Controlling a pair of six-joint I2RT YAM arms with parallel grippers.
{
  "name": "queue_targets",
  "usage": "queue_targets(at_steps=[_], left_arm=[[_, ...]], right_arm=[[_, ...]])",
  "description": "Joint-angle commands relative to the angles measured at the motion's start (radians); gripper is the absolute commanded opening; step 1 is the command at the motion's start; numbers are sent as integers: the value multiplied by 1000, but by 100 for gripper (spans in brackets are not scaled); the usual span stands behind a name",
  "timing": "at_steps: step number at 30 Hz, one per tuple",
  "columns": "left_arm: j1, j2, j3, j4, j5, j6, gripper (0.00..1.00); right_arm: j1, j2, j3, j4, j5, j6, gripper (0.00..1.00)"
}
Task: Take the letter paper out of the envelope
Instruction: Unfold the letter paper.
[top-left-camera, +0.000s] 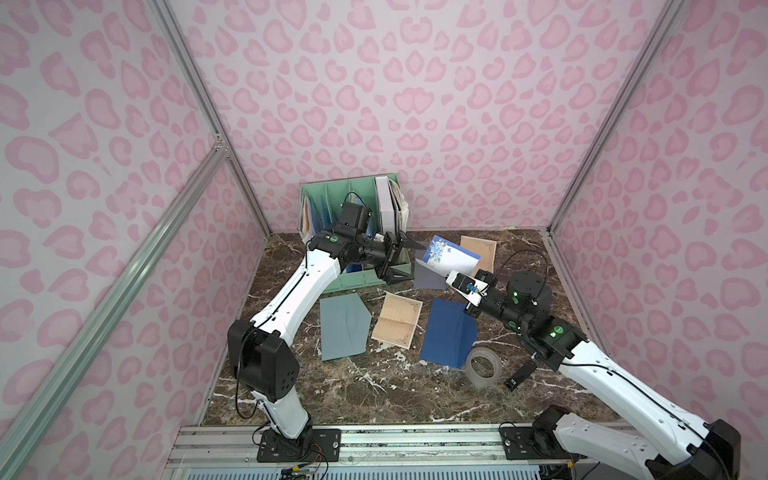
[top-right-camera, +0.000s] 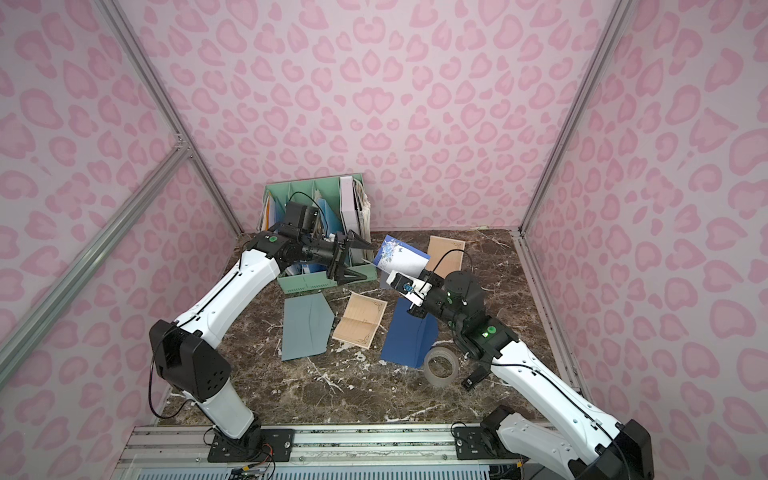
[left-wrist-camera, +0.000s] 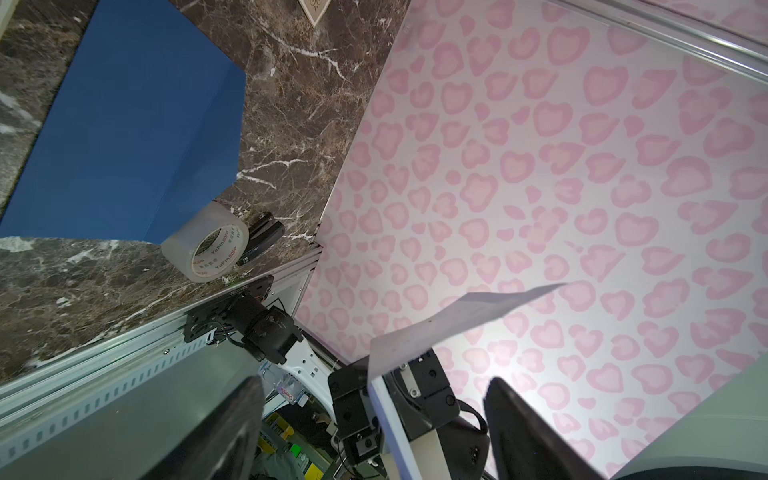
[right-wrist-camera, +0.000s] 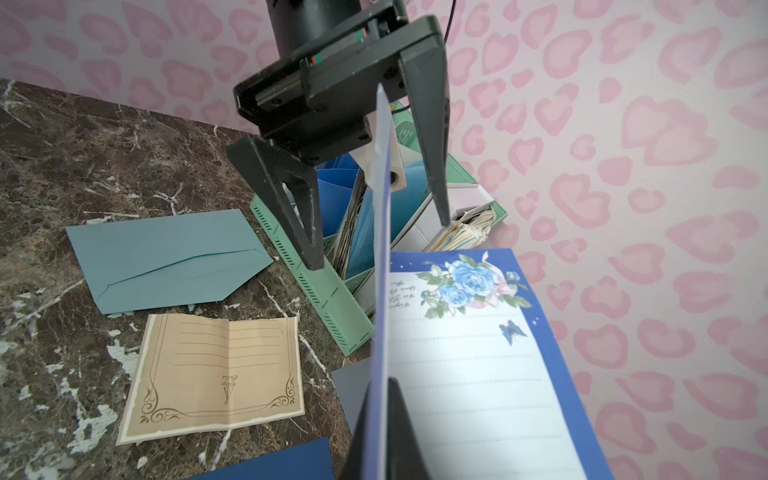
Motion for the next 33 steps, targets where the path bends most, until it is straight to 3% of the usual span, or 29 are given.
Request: queue_targets(at_steps=[1, 14, 21, 24, 29, 33], left_arm=[[-16, -3, -12, 102, 33, -21, 81], [-34, 16, -30, 158, 15, -26, 38], [-34, 4, -57, 226, 12, -65, 7], [-34, 2, -58, 237, 9, -71, 0], [-26, -6, -59, 267, -33, -78, 0], [-19, -5, -51, 353, -61, -110, 0]], right_arm=[[2, 17, 21, 21, -64, -2, 0], [2, 9, 23, 39, -60, 12, 0], [2, -6, 8, 43, -30, 1, 0], [14, -5, 9, 36, -4, -21, 0], [84, -4, 20, -26, 51, -77, 0], [134, -22, -16, -36, 106, -44, 29]])
